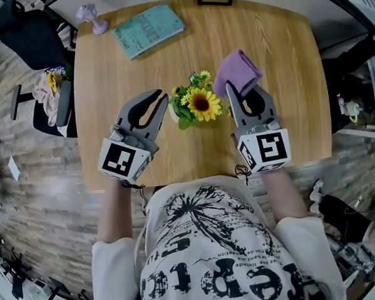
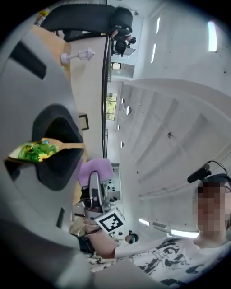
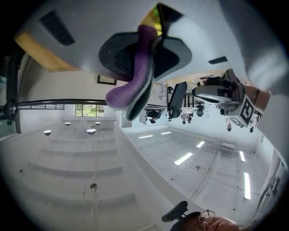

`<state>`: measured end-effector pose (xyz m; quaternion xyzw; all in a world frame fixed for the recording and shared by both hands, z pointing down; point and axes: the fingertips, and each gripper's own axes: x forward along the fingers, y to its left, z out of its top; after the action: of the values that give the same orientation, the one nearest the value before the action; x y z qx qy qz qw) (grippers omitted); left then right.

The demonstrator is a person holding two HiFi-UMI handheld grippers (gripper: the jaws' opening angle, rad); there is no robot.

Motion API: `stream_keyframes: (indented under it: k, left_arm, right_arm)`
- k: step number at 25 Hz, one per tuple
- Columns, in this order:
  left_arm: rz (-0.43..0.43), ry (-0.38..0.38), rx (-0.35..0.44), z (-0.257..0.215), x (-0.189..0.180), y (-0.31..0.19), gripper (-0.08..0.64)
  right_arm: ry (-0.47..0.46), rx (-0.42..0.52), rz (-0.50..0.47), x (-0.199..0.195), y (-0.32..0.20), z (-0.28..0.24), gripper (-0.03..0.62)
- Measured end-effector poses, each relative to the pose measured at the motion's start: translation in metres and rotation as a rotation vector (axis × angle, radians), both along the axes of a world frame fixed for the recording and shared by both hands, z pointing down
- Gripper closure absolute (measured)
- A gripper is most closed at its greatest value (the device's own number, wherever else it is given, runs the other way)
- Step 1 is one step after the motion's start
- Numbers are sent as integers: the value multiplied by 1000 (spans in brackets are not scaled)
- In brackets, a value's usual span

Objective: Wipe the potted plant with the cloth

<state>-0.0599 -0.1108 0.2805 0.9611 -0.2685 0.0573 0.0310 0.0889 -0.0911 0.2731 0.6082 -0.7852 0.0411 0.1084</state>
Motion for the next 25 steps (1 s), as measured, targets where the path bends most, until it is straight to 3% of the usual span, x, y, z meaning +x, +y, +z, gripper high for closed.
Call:
stream_keyframes:
  k: [2,7,13,25]
  left_arm:
    - [-48,-5,1,-7,-8,-4,555]
    - [-132,-71,16,-16,-22,-3,555]
    - [-237,-68,13,-27,-40,0,555]
    - [-253,-65,11,-32,-41,3,555]
  right_arm:
    - [13,13,-4,-3,0,-5,517]
    - [38,36,-53,-13,2,-13,518]
    - [47,61,-127,-22,9,-26,523]
    - [76,57,-164,-28,23,-25,531]
